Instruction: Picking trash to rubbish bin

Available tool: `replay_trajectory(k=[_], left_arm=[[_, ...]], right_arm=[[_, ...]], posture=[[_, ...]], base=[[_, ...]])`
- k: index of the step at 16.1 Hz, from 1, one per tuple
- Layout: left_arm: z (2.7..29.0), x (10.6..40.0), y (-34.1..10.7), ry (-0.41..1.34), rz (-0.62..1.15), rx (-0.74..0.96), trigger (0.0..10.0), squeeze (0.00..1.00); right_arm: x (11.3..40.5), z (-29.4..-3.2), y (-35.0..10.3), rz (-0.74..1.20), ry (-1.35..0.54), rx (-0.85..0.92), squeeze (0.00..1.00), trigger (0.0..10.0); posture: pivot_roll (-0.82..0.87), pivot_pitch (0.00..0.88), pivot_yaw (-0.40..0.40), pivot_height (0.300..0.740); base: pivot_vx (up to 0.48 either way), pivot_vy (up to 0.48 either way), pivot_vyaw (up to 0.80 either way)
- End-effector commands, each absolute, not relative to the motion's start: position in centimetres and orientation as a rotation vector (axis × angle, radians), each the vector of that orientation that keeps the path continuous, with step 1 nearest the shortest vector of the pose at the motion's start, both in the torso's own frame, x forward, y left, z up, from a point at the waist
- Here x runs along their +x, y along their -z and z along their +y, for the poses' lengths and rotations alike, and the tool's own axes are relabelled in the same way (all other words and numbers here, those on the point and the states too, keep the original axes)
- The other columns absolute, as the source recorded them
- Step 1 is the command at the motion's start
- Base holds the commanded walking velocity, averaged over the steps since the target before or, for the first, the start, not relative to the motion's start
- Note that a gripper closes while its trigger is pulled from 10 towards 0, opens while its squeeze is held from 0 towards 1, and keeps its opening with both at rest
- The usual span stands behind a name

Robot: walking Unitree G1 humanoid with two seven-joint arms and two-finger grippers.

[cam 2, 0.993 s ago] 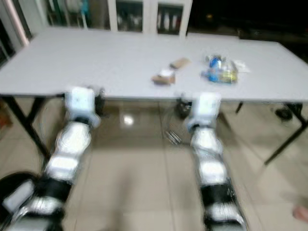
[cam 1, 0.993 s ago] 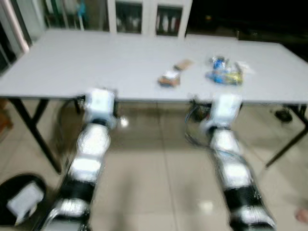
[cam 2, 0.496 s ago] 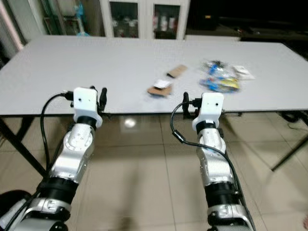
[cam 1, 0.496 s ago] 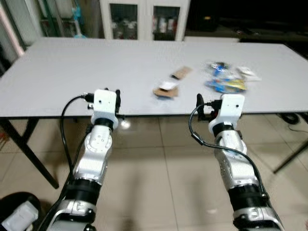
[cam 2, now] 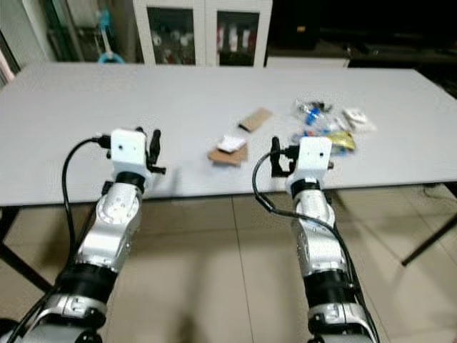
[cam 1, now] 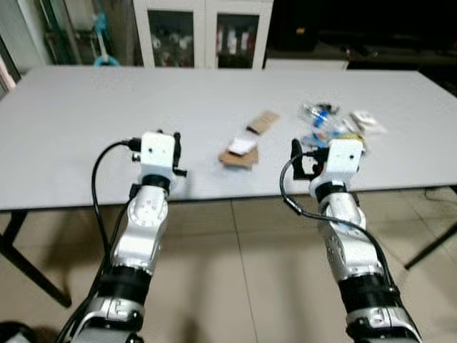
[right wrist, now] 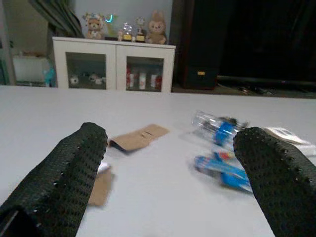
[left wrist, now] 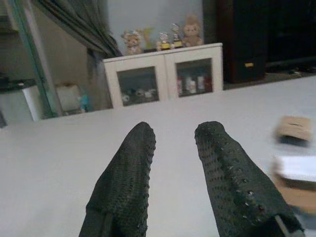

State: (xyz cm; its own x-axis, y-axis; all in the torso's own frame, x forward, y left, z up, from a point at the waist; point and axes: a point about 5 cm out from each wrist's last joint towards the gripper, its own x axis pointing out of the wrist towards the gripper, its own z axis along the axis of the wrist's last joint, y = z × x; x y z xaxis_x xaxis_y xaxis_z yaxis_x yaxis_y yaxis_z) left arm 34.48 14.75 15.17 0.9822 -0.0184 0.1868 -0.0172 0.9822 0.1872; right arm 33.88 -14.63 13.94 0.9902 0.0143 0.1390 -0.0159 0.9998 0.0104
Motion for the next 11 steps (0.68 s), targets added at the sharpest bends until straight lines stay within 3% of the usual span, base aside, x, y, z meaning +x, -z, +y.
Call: replay_trajectory(k=[1,5,11], left_arm=[[15.33,34.58,-15.36,-0.011,-0.184,0.191,10.0,0.00],[15.29,34.58,-15.61,-0.005,-0.194,0.195,10.0,0.00],[15.43,34.11,-15.82,0.050,-0.227,0.170,10.0,0.00]], right_arm=[[33.99,-13.96,-14.42,-0.155,-0.032,0.025,0.00,10.0],[33.96,-13.96,-14.43,-0.156,-0.033,0.026,0.00,10.0],[33.89,-13.85,-14.18,-0.144,-0.037,0.037,0.00,10.0]], posture=[[-0.01,0.028,-0.055,0.740],[-0.01,0.027,-0.055,0.740],[-0.01,0.032,-0.056,0.740]], base=[[0.454,0.000,0.00],[0.449,0.000,0.00],[0.000,0.000,0.00]])
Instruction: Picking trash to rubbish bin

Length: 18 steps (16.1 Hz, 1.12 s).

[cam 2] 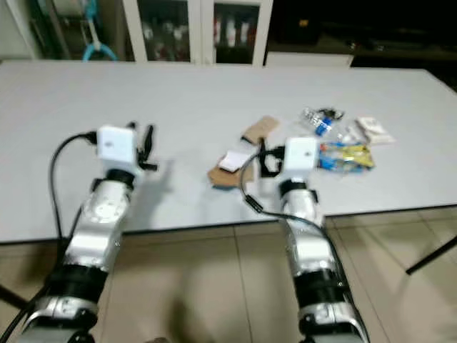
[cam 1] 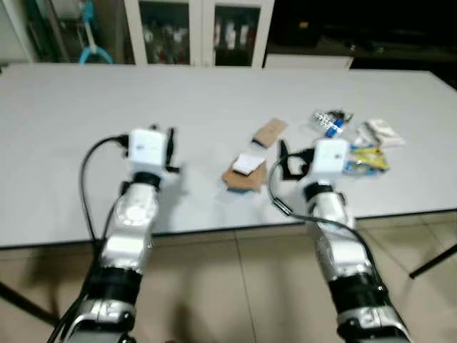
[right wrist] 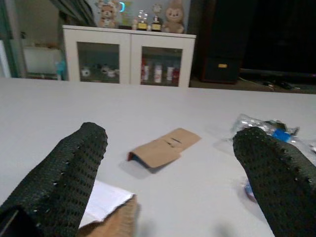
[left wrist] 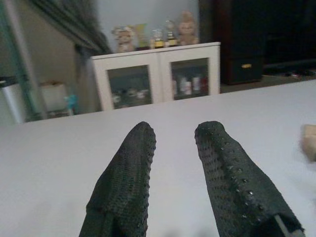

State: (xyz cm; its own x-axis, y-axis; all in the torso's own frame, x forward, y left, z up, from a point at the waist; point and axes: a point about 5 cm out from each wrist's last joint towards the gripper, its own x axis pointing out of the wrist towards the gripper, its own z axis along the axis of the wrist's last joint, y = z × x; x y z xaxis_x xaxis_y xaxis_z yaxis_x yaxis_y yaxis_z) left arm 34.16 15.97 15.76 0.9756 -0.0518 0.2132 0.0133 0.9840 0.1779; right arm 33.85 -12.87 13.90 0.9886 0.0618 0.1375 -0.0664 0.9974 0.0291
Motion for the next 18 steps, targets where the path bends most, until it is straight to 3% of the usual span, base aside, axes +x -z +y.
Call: replay_trajectory(k=[1,7,11,18], left_arm=[[15.4,34.1,-15.9,0.049,-0.231,0.172,10.0,0.00],[15.2,34.2,-15.8,0.033,-0.223,0.204,10.0,0.00],[15.4,34.2,-15.9,0.019,-0.220,0.190,10.0,0.00],[15.5,34.2,-15.9,0.010,-0.218,0.190,10.0,0.00]], right_arm=[[33.9,-13.7,-14.2,-0.141,-0.044,0.043,0.00,10.0],[33.8,-13.4,-14.1,-0.133,-0.078,0.021,0.00,10.0],[33.5,-12.6,-14.2,-0.141,-0.131,0.034,0.00,10.0],[33.2,-12.0,-13.8,-0.119,-0.180,0.042,0.00,10.0]], posture=[[-0.01,0.031,-0.057,0.740],[-0.01,0.033,-0.057,0.740],[-0.02,0.032,-0.058,0.740],[-0.02,0.036,-0.059,0.740]], base=[[0.000,0.000,0.00],[0.000,0.000,0.00],[0.000,-0.363,0.73],[0.000,-0.470,0.00]])
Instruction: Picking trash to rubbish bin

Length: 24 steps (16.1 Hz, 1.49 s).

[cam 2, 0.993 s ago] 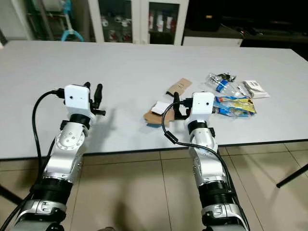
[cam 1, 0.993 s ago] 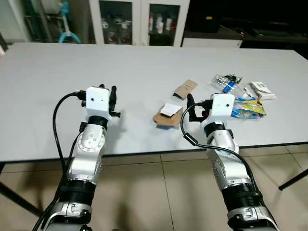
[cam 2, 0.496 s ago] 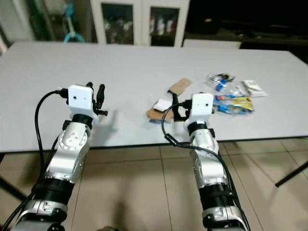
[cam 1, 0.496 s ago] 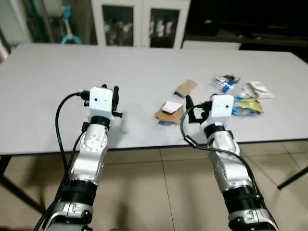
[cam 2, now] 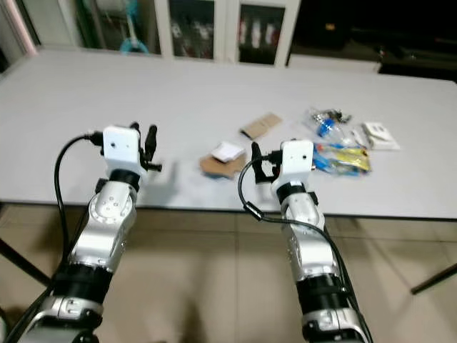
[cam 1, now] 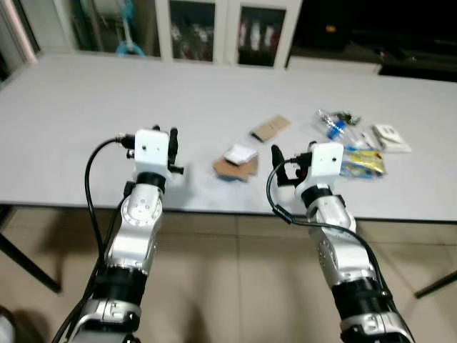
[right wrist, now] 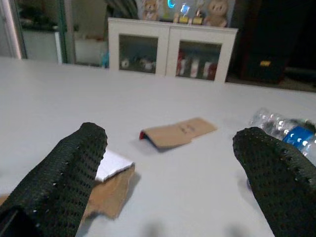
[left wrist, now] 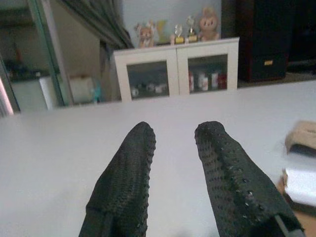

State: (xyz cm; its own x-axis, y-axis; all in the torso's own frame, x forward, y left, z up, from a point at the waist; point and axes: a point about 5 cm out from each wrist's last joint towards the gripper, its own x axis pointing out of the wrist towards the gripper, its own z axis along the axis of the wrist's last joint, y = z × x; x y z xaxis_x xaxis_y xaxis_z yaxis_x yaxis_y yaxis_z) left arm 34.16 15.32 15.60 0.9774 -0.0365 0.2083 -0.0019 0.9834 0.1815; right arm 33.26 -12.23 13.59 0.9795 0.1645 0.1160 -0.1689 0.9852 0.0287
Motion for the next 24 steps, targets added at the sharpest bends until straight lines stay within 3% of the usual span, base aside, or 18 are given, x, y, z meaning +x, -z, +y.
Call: replay_trajectory(k=[1,7,11,15,19,24], left_arm=[[15.5,34.2,-15.9,0.010,-0.218,0.190,10.0,0.00],[15.6,34.3,-15.5,0.063,-0.200,0.215,10.0,0.00],[18.4,34.8,-15.8,0.016,-0.172,0.351,10.0,0.00],[19.6,34.9,-15.1,-0.061,-0.117,0.276,10.0,0.00],[19.1,35.0,-14.6,-0.062,-0.099,0.257,10.0,0.00],[19.2,35.0,-14.8,-0.079,-0.102,0.244,10.0,0.00]], right_arm=[[33.2,-12.0,-13.8,-0.118,-0.182,0.046,0.00,10.0],[33.1,-12.0,-13.7,-0.105,-0.190,0.053,0.00,10.0],[33.0,-12.1,-13.6,-0.099,-0.194,0.056,0.00,10.0],[32.9,-12.0,-13.5,-0.095,-0.203,0.059,0.00,10.0],[32.9,-12.0,-13.6,-0.094,-0.209,0.058,0.00,10.0],[32.9,-12.0,-13.5,-0.095,-0.202,0.066,0.00,10.0]], posture=[[-0.02,0.035,-0.059,0.740],[-0.02,0.036,-0.059,0.740],[-0.01,0.038,-0.058,0.740],[-0.02,0.041,-0.061,0.740],[-0.02,0.042,-0.063,0.740],[-0.02,0.041,-0.061,0.740]], base=[[0.000,-0.480,0.00],[0.000,-0.155,0.00],[0.000,0.000,0.00],[0.000,0.000,0.00],[0.000,0.000,0.00],[0.450,0.000,0.00]])
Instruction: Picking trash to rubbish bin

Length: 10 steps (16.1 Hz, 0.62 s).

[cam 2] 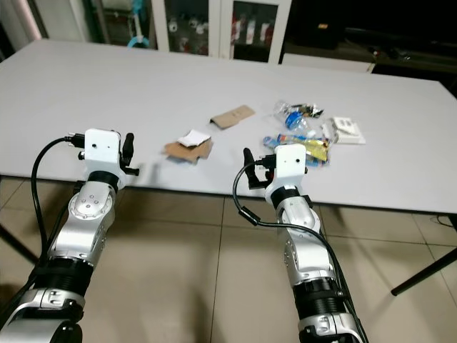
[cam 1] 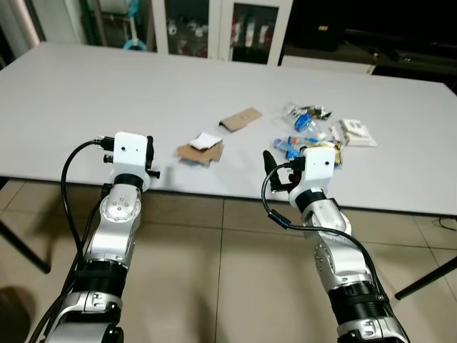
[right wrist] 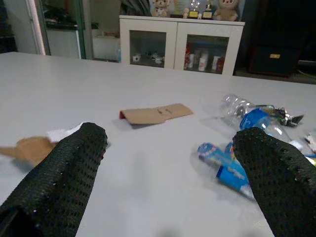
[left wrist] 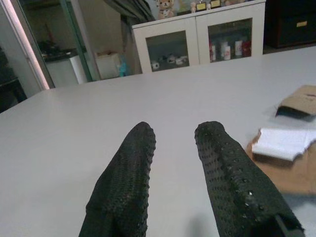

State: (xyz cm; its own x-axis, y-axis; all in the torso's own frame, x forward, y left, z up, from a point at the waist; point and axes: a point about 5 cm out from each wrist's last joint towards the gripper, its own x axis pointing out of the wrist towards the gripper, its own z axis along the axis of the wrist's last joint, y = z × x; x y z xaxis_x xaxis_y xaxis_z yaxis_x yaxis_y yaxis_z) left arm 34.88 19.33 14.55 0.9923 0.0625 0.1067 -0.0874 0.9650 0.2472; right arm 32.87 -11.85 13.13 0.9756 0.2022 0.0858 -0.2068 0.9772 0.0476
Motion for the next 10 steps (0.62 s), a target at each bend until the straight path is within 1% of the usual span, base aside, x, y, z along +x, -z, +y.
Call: replay_trajectory(k=[1,4,6,10], left_arm=[[19.21,34.99,-14.85,-0.077,-0.107,0.240,10.0,0.00],[18.84,35.02,-15.13,-0.057,-0.121,0.242,10.0,0.00],[18.67,35.04,-15.15,-0.050,-0.124,0.243,10.0,0.00],[18.35,35.08,-15.50,-0.033,-0.143,0.238,10.0,0.00]], right_arm=[[32.94,-12.00,-13.59,-0.098,-0.200,0.070,0.00,10.0],[33.03,-12.03,-13.60,-0.091,-0.198,0.081,0.00,10.0],[33.06,-12.08,-13.62,-0.091,-0.191,0.086,0.00,10.0],[33.05,-12.07,-13.61,-0.098,-0.189,0.076,0.00,10.0]], posture=[[-0.02,0.042,-0.061,0.740],[-0.02,0.041,-0.061,0.740],[-0.02,0.040,-0.061,0.740],[-0.02,0.040,-0.062,0.740]], base=[[0.454,0.000,0.00],[0.451,0.000,0.00],[0.454,0.000,-0.65],[0.450,0.000,0.00]])
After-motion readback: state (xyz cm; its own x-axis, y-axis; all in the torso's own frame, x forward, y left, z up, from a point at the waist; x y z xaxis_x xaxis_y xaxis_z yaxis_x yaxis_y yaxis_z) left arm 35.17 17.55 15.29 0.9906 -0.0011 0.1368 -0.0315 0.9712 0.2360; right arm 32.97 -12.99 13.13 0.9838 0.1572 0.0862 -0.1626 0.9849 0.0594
